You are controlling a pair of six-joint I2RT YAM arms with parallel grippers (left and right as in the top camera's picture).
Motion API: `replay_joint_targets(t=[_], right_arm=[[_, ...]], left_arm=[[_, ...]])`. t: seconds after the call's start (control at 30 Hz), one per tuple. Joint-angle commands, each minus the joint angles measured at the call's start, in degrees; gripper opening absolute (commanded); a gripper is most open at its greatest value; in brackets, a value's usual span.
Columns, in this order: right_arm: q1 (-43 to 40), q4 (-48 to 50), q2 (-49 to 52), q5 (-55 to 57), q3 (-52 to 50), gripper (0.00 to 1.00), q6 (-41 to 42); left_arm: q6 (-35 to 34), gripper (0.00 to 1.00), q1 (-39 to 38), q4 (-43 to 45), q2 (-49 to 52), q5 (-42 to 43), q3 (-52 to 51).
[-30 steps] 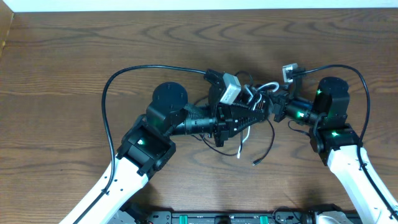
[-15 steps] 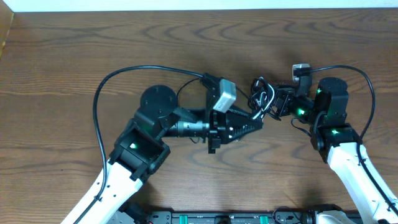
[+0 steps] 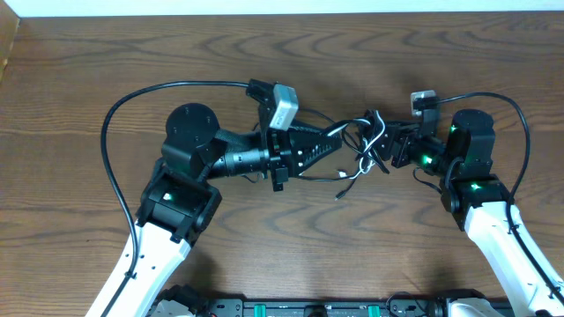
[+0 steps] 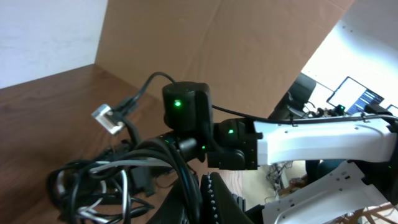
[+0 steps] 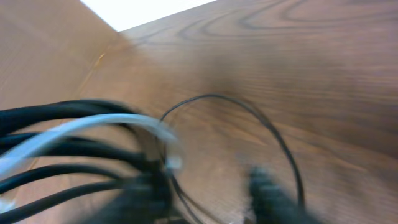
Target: Untangle cables
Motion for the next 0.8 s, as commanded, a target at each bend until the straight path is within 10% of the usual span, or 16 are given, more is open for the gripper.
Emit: replay_joint_targets(t=[0.0,0.77], right_arm=[[-0.42,-0.24,0.50,-4.90,-0.59,0.01,-3.48],[-0.39,19.32,0.50,-27.36,-0.59,0.01,1.64]], left_arm=[[0.50,0.07,1.07,0.81,-1.57,2.01,2.93],[0.57,0.11,9.62,-18.47,-1.40,-10.58,2.93]])
